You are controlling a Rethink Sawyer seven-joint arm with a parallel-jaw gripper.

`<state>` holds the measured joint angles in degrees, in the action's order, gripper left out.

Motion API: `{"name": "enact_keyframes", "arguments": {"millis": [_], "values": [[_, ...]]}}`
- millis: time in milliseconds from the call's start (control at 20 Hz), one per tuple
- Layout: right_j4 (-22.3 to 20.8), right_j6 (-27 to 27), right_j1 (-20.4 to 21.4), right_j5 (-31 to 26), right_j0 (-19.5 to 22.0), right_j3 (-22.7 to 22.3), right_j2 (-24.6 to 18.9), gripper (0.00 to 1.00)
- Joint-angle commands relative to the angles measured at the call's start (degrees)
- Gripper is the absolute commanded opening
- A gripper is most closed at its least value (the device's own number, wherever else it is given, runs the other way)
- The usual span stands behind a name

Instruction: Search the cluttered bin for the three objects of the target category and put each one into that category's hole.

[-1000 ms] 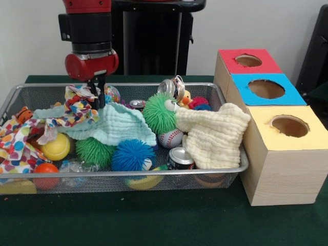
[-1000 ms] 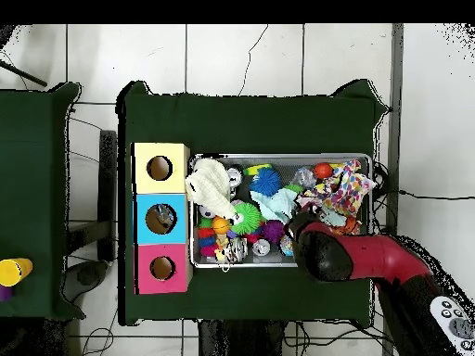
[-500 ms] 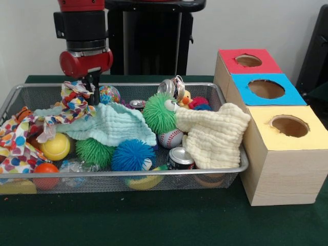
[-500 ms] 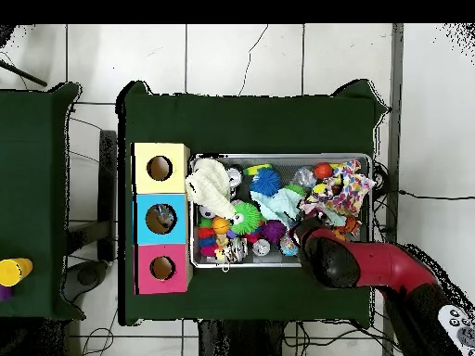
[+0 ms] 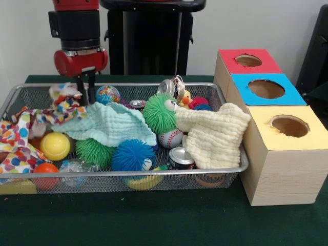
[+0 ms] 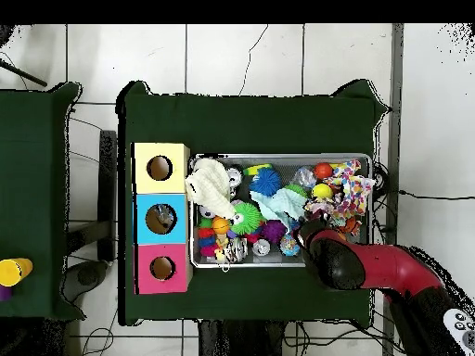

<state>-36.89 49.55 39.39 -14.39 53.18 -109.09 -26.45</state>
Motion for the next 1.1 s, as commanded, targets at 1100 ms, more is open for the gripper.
{"name": "enact_keyframes", "arguments": {"millis": [1100], "values": [[3.15,2.25,-9.26,-6.67,0.33,9.98,-3.57,1.0]]}}
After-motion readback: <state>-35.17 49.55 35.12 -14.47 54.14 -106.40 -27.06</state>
